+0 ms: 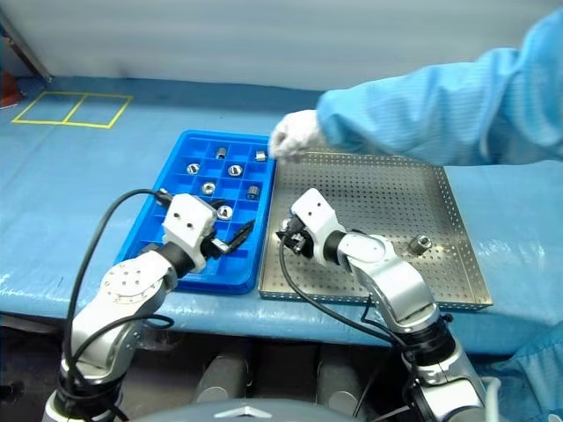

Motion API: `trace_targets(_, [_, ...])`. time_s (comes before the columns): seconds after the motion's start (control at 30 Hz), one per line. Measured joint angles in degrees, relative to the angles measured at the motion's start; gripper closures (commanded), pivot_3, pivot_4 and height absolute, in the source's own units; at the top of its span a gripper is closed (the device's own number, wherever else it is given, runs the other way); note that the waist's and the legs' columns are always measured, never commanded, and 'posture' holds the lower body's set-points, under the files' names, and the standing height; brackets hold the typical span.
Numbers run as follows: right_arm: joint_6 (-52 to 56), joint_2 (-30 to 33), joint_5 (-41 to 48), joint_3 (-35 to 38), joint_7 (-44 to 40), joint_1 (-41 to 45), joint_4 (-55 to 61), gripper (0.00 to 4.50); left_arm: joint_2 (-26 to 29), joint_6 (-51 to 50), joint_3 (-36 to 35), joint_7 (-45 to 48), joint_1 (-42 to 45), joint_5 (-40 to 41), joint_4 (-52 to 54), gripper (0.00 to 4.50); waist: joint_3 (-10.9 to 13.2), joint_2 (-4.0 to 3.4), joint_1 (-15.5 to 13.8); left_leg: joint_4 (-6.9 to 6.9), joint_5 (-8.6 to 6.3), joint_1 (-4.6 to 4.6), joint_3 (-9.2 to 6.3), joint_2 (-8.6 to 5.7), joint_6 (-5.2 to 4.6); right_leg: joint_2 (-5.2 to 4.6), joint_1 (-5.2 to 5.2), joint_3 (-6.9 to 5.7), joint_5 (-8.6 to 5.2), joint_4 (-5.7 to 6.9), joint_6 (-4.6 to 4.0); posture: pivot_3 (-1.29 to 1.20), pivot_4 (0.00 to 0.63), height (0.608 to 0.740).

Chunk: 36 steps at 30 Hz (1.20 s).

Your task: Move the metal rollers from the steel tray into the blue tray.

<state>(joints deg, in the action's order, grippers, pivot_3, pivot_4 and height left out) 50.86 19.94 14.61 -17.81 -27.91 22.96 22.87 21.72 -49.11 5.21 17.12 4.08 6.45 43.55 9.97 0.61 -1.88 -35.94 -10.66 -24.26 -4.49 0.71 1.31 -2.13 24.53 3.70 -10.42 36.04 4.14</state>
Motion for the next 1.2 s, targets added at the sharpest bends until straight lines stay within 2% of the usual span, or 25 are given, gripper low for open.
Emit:
trace_targets(0.2, [-4.2,-4.2,-0.5,-4.5,-2.9,5.1,-5.5,2.8,4.6,-6.8,-6.9,-1.0,-5.4,-1.1,7.2,0.8,0.0,0.01,-1.8,0.03,0.0,0.02,-0.03,0.0,0.01,0.0,-0.01,-0.03,-0.01,-0.01,-0.02,0.39,0.15,0.74])
trace_targets(0.47, [-8.6,-8.2,-1.6,-7.8,-5.8,8.5,-12.2,2.8,6.7,-10.5,-15.5,-1.3,-12.7,-1.9,9.4,0.8,0.0,0.03,-4.3,0.13,-0.01,0.04,-0.02,0.02,0.03,0.0,0.03,-0.06,-0.04,-0.01,-0.07,0.44,0.15,0.74])
trace_targets(0.7, [-9.4,-10.4,-2.1,-10.3,-8.3,8.5,-15.5,2.8,6.6,-10.6,-15.8,-2.1,-13.5,-1.8,10.8,0.8,0.0,0.03,-6.7,0.24,-0.02,0.05,-0.01,0.04,0.13,0.01,0.09,-0.08,-0.06,-0.02,-0.11,0.45,0.15,0.74])
trace_targets(0.97, [-10.6,-12.4,-3.1,-11.0,-9.6,9.2,-20.0,2.8,6.5,-10.6,-15.2,-2.2,-13.4,-1.6,10.8,0.8,0.0,0.03,-7.4,0.37,-0.01,0.06,-0.01,0.05,0.27,0.01,0.14,-0.11,-0.09,-0.04,-0.16,0.45,0.15,0.74])
trace_targets(1.13, [-11.5,-11.7,-4.1,-11.7,-10.9,9.1,-20.4,1.14,6.4,-10.6,-14.0,-2.2,-13.2,-1.3,10.8,0.8,0.0,0.03,-7.4,0.41,0.0,0.06,-0.01,0.07,0.3,0.02,0.15,-0.14,-0.1,-0.04,-0.18,0.43,0.15,0.74])
trace_targets(1.2, [-12.8,-11.2,-4.1,-11.3,-10.9,8.4,-19.3,1.14,5.8,-10.0,-13.1,-2.0,-12.4,-1.0,10.8,0.8,0.0,0.03,-7.4,0.41,0.0,0.06,-0.01,0.07,0.3,0.01,0.15,-0.15,-0.1,-0.05,-0.18,0.43,0.15,0.74])
